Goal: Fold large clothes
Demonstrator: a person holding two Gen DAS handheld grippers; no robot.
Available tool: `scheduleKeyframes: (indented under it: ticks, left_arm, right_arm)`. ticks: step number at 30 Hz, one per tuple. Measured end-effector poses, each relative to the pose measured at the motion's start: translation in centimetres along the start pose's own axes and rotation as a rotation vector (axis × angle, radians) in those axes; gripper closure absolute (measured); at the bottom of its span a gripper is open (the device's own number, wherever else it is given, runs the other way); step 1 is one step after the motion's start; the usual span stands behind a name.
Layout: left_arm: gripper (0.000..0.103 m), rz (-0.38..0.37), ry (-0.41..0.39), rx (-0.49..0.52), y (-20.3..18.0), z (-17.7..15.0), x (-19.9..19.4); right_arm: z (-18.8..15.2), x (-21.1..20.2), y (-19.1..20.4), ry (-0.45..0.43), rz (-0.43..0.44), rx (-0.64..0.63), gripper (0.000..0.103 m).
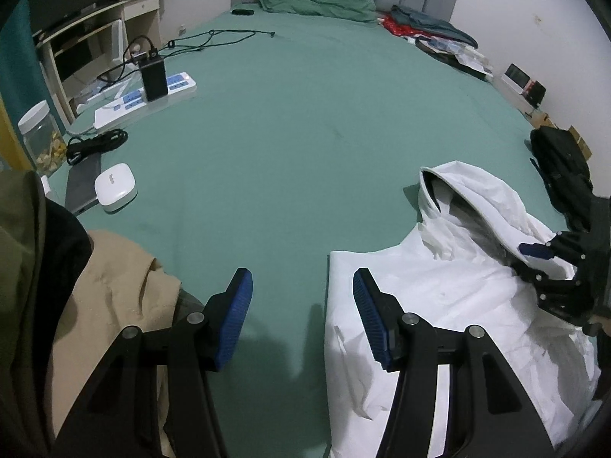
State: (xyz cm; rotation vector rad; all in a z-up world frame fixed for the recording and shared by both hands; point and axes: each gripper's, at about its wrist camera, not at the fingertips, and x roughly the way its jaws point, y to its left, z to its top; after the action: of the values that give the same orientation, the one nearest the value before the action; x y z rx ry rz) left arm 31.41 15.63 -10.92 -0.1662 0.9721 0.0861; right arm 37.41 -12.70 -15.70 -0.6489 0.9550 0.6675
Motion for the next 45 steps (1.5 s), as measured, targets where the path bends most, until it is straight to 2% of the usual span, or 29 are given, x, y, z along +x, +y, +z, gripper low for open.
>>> scheduleKeyframes:
  ticks: [2,4,7,12,13,15,16,19,22,23,26,27,30,31,34,37,38,40,41,42,43,44,45]
  left_arm:
    - [0.045,-0.001,0.006,-0.008,0.1,0.2,0.3]
    - [0.045,-0.004,0.007,-0.012,0.1,0.4,0.5]
    - [0.045,-0.003,0.002,-0.024,0.2,0.6,0.6]
    - [0.045,-0.001,0.000,-0.048,0.8,0.9,0.8]
    - [0.045,0.001,0.000,-0.050,0.8,0.9,0.9]
    - [0.045,0.004,0.003,-0.059,1.0,0.8,1.1]
    - [0.045,0.006,0.003,-0.061,1.1,0.9,1.2]
    - [0.045,0.017,0.001,-0.070,1.4,1.0,1.4]
    - [0.045,0.030,0.006,-0.095,2.2,1.0,1.8]
    - [0.045,0.036,0.008,-0.099,2.4,1.1,2.0]
    - [0.045,0.047,0.026,-0.117,3.0,1.0,2.6]
    - [0.045,0.046,0.029,-0.120,3.0,0.9,2.7]
    - [0.045,0.042,0.045,-0.109,2.7,0.6,3.1]
    - [0.045,0.040,0.048,-0.104,2.6,0.6,3.1]
    - [0.045,0.029,0.056,-0.081,1.9,0.4,3.3]
    - [0.045,0.023,0.063,-0.052,1.2,0.2,3.5]
    - [0.045,0.023,0.067,-0.046,1.0,0.1,3.6]
    - [0.045,0.023,0.074,-0.041,0.8,-0.1,3.8]
    - [0.045,0.023,0.077,-0.039,0.7,-0.2,3.8]
    - [0.045,0.024,0.077,-0.039,0.7,-0.2,3.8]
    - [0.045,0.023,0.077,-0.038,0.7,-0.2,3.8]
    - [0.045,0.023,0.077,-0.037,0.6,-0.3,3.7]
    - [0.045,0.023,0.076,-0.037,0.7,-0.2,3.6]
  right_arm:
    - [0.5,-0.5,-2.0,0.022,0.103,0.076,0.037]
    - [0.9,-1.7,-3.6,0.003,0.149,0.124,0.036]
    - [1.6,-3.9,-5.9,-0.044,0.172,0.200,0.035]
    - [3.2,-8.0,-9.9,-0.168,0.191,0.305,0.032]
    - [3.8,-8.5,-10.7,-0.198,0.185,0.318,0.031]
    - [5.4,-8.8,-11.9,-0.243,0.155,0.347,0.022]
    - [6.2,-8.5,-12.5,-0.248,0.127,0.359,0.021]
    - [8.6,-5.8,-13.6,-0.183,0.114,0.345,0.021]
    - [10.1,-1.8,-13.3,-0.072,0.191,0.326,0.018]
    - [10.1,-0.8,-13.3,-0.052,0.218,0.314,0.016]
    - [9.9,2.3,-11.4,0.041,0.341,0.251,0.001]
    - [9.6,3.6,-10.4,0.103,0.383,0.220,0.001]
    - [8.6,6.3,-8.6,0.232,0.378,0.159,0.001]
    - [8.0,7.1,-7.9,0.278,0.424,0.150,0.000]
    - [7.7,6.6,-7.3,0.240,0.463,0.073,0.000]
    - [7.6,6.7,-7.8,0.216,0.503,0.086,0.000]
    - [7.7,6.7,-7.7,0.225,0.496,0.069,0.003]
    - [8.0,6.4,-6.8,0.238,0.420,-0.006,0.021]
    - [8.2,6.0,-6.5,0.239,0.374,-0.042,0.034]
    - [8.7,5.8,-6.5,0.241,0.361,-0.044,0.060]
    - [9.0,5.2,-6.7,0.226,0.320,-0.053,0.076]
    - [9.2,4.9,-6.9,0.217,0.278,-0.061,0.089]
    - [9.4,4.5,-7.1,0.210,0.248,-0.060,0.090]
